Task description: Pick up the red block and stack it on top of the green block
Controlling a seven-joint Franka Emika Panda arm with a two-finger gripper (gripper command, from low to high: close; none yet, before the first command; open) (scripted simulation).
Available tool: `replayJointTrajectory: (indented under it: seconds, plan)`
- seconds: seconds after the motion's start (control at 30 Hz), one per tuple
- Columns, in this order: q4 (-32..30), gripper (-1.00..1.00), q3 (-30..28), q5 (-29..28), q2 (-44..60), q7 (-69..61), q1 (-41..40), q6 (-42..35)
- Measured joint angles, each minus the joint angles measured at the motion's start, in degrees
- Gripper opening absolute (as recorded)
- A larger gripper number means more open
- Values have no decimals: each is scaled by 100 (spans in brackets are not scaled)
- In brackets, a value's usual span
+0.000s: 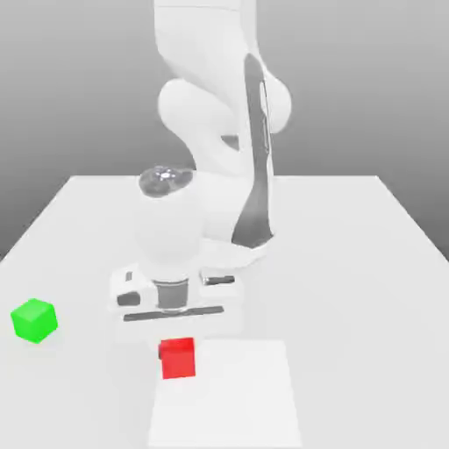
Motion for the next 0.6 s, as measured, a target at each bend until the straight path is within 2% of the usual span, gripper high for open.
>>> replayJointTrajectory:
  seconds: [0.17, 0.3, 0.6]
  plan:
    - [-103, -100, -185, -577, -693, 420, 32, -577]
    - [-103, -100, -409, -798, -1083, 497, -85, -990]
    - [655, -100, -1545, -815, -1069, -396, -2216, -1732]
